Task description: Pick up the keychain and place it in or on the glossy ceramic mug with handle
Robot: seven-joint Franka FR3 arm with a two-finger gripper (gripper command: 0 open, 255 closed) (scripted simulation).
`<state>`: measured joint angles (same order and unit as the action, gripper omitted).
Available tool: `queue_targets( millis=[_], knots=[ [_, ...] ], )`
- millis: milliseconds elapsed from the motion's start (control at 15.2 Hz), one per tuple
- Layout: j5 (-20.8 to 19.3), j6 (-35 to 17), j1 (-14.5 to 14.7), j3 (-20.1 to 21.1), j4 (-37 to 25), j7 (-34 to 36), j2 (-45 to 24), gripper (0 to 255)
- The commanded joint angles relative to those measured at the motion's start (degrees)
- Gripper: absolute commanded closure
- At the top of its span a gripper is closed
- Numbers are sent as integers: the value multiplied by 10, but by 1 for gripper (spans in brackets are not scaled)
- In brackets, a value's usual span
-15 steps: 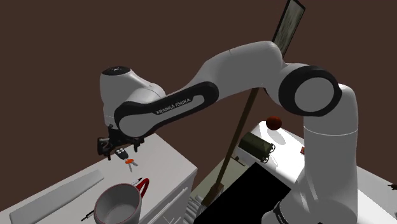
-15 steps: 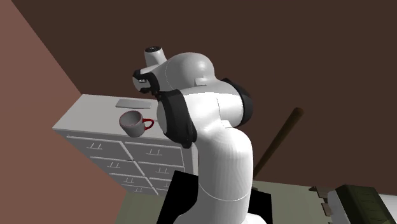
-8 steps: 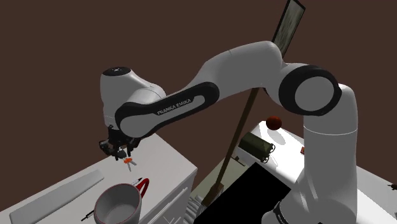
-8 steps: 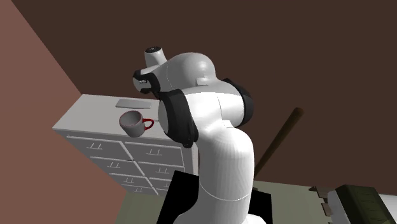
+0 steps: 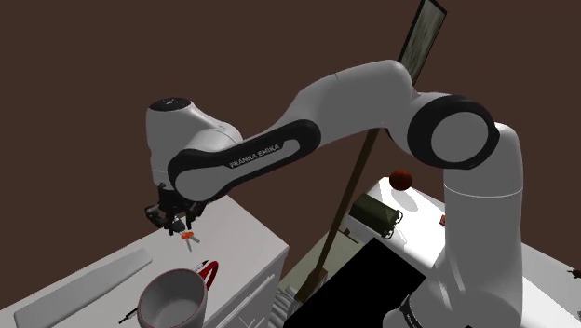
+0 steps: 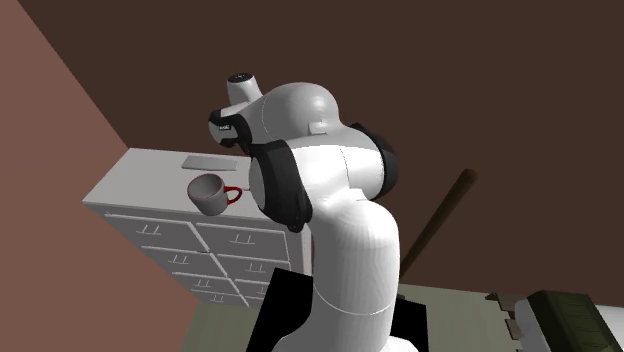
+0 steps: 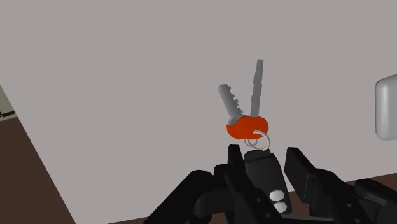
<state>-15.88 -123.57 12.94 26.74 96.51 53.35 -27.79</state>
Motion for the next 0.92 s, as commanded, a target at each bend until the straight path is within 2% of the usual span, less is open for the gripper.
queue_targets(
  millis=[0,264,528,858],
  knots=[
    [0,11,-5,3,-6,-28,-9,255],
    [4,36,-13,14,-19,-31,3,255],
    [18,60,-5,7,-33,-40,17,255],
    [24,92,-10,15,-54,-44,29,255]
  ],
)
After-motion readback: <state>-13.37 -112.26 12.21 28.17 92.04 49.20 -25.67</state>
